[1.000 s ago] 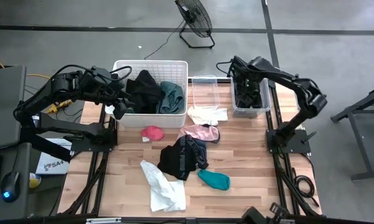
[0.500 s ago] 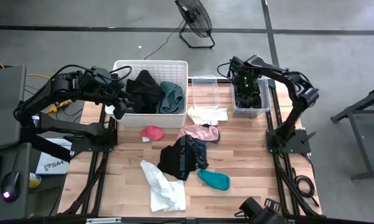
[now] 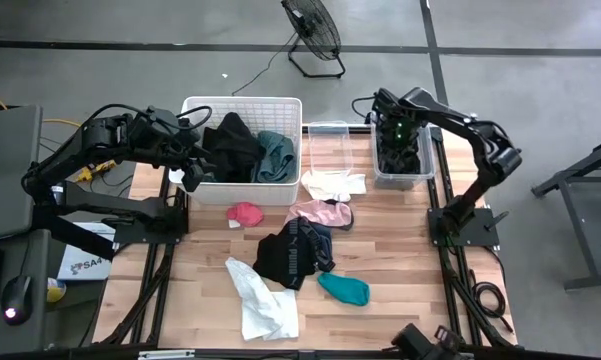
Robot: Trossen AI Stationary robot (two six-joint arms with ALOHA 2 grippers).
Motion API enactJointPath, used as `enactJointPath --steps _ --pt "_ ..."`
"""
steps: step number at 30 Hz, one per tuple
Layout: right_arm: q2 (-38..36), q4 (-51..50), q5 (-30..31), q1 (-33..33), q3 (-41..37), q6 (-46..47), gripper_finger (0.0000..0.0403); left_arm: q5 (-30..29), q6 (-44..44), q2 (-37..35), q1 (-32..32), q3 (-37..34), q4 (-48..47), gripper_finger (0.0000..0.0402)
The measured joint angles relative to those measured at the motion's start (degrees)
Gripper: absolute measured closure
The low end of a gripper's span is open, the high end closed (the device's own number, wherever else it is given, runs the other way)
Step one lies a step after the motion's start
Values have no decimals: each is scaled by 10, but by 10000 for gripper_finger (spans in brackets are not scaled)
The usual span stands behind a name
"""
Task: Pick & Place Cloths
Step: Put the right black boxer short into the right transparent bin, then put the blue sock into the left transparent bin
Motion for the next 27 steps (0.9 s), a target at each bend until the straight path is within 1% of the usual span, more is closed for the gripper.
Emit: enactJointPath --steps 6,8,10,13,15,20,22,24,27 --pt "-44 -4 -17 0 0 59 190 0 5 0 0 0 0 186" --pt "-59 -8 -33 0 0 80 158 0 6 0 0 0 0 186" --pt "-77 -8 -51 0 0 108 133 0 6 0 0 0 0 186" --pt "-104 -17 -79 0 0 142 107 0 6 0 0 0 -1 186" --pt "-124 -26 -102 0 0 167 98 0 7 0 0 0 -2 186" --pt "-173 -55 -201 16 0 235 95 0 7 0 0 0 -7 186" --pt "-194 -58 -231 40 0 267 98 0 7 0 0 0 -12 186" --pt "-213 -59 -248 75 0 307 100 0 7 0 0 0 -17 186" --pt "-236 -59 -251 143 0 386 101 0 7 0 0 0 -20 186"
